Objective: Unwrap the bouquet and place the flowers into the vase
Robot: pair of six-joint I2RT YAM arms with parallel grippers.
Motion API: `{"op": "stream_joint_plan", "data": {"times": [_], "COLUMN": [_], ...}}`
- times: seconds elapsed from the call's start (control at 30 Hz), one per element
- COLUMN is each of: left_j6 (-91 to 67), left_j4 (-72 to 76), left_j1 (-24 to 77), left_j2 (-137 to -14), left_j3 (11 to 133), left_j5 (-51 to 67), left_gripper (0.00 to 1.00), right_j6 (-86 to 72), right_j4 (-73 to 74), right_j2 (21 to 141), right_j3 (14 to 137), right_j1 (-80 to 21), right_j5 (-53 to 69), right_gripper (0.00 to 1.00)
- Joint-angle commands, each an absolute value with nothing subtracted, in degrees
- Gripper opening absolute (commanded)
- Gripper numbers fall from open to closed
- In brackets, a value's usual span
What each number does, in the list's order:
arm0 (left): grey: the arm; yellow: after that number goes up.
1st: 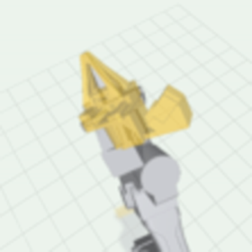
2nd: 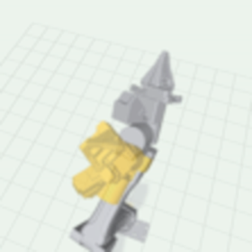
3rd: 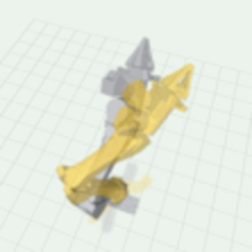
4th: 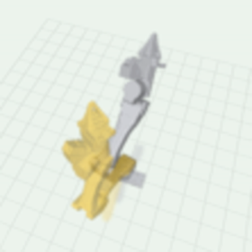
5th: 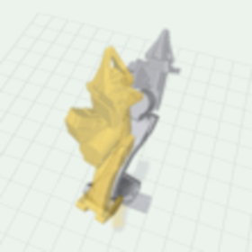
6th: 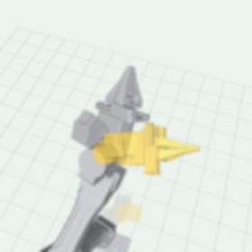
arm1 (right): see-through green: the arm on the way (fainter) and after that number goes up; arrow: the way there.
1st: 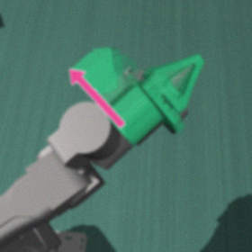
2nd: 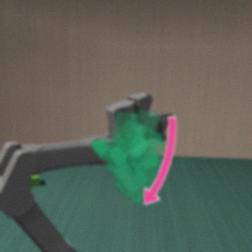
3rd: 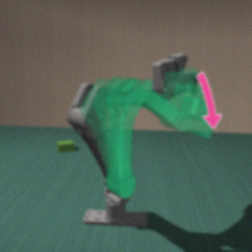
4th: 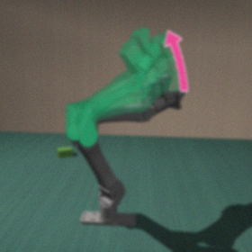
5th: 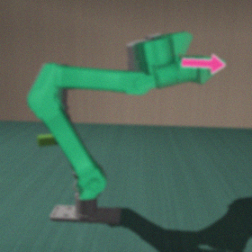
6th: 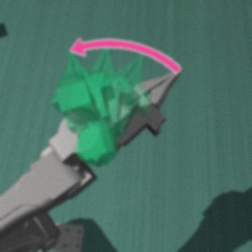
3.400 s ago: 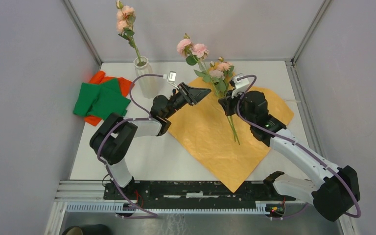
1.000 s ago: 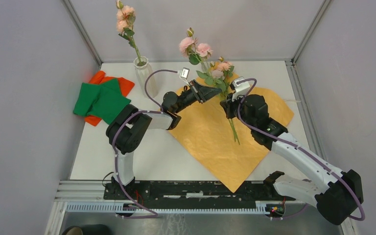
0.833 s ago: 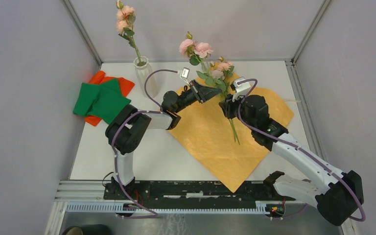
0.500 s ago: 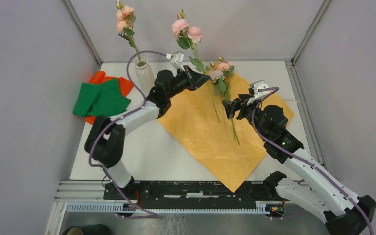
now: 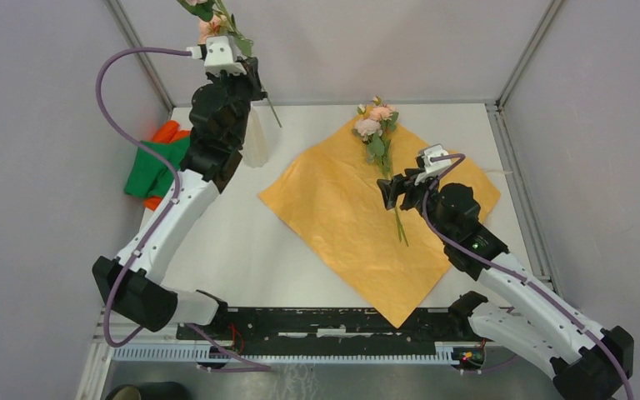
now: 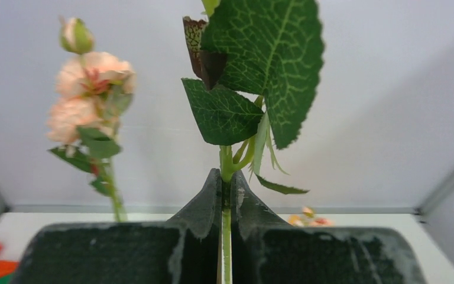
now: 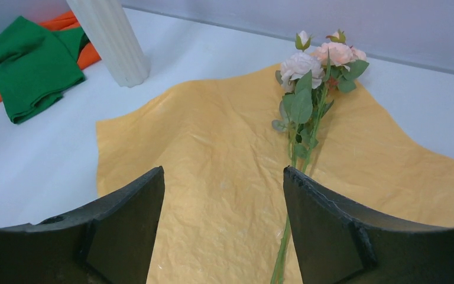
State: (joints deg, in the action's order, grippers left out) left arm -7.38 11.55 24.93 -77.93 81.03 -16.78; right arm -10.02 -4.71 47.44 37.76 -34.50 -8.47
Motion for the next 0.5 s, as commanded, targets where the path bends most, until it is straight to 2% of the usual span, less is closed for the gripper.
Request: {"op": "stream_joint_plan", "data": {"times": [0.0,0.27,0.47], "left_j6": [6.9,11.1,10.9], "left_j4": [18.7,25.9,25.0], "left_j1": [24.0,19.8,17.9], "left_j2": [-78.1,-83.0,-86.7], "left_j3": [79.1,81.2,86.6], "left_j5": [-25.9,-27.2,-25.6], "left_gripper": [0.02,0.02,0.02], "right_j6": [-9.0,-8.0,-6.3], "right_j4": [-7.3,-8.1,-6.6], "right_j2": [47.9,48.5,48.5], "right_j3": [37.5,35.7,36.2], "right_j1": [-34.6,-34.6,-34.6], "right_j5": [-7.7,-7.7,-9.0], "right_gripper": [0.79,0.79,0.79]}}
